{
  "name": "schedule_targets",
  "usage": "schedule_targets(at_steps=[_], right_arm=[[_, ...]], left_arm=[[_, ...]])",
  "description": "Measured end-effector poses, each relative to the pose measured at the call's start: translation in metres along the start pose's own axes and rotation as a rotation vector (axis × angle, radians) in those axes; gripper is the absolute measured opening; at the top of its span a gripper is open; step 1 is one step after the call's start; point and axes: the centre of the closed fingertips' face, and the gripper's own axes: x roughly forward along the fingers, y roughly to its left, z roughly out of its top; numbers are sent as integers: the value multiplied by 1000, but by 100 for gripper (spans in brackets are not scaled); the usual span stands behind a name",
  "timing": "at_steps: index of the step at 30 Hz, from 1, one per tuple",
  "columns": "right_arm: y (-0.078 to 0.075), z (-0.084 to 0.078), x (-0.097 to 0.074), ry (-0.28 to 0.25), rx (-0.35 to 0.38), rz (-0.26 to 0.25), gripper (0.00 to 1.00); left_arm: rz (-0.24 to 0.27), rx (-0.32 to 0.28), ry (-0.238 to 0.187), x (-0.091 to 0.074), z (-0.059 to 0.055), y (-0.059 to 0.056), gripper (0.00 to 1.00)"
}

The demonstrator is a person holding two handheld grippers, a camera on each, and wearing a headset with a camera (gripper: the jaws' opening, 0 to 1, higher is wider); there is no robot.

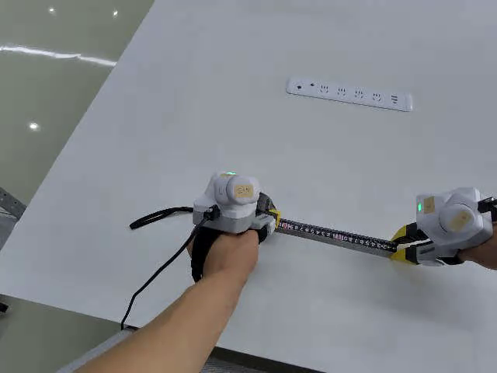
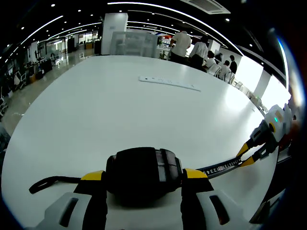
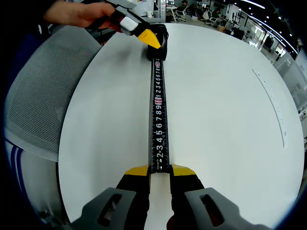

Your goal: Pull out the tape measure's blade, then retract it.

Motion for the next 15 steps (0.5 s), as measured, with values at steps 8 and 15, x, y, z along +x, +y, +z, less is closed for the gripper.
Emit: schedule_targets(at_steps=[8,15], right_arm=[[-1,2,1,-7,4,-4,12],[-2,5,2,-17,7,-9,12]], left_arm=[[-6,0,-7,0,0,0,58],[-12,-3,-12,0,1,1,58]])
